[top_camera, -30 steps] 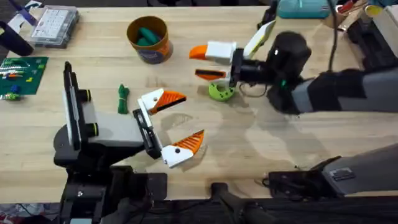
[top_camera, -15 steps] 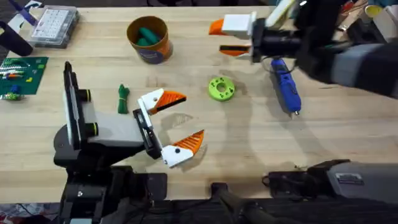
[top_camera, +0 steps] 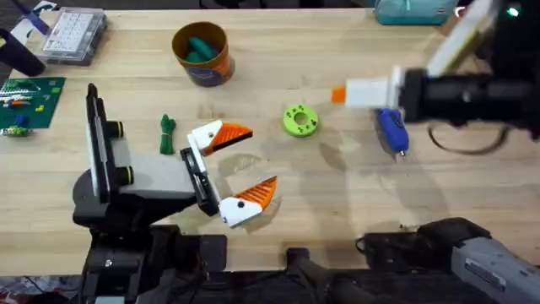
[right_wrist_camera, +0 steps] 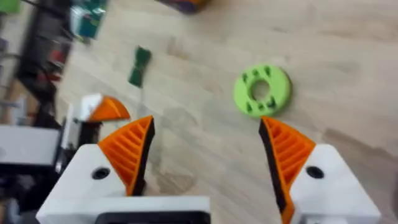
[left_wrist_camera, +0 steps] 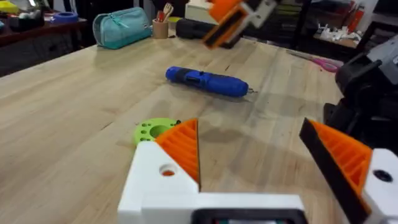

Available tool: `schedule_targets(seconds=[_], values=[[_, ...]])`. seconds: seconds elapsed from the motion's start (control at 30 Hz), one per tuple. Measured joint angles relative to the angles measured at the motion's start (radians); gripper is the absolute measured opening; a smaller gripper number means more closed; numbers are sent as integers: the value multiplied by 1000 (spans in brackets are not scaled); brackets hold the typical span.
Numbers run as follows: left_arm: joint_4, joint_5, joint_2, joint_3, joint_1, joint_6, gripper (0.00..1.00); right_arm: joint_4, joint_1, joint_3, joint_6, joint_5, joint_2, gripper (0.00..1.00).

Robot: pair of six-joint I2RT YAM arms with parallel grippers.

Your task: Pick up the gripper from the table and insert it into the empty holder that is missing its gripper. Then pick up a screw, insert it into the mounting hole, and use the screwdriver to tighten it. Finally, clean up the table by picking up the vegetable and placing it into the bucket.

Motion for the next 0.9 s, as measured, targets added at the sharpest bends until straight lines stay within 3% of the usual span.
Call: schedule_targets(seconds=[0.2, 0.37, 0.6, 0.9], values=[[0, 0, 0, 0, 0, 0, 990, -216, 23, 20, -127, 171, -89, 997], [0, 0, 0, 0, 0, 0, 990, -275, 114, 56, -185, 317, -74, 997], [0, 0, 0, 0, 0, 0, 990, -278, 225, 102, -222, 467, 49, 998], [0, 0, 0, 0, 0, 0, 990, -270, 236, 189, -295, 535, 236, 998]])
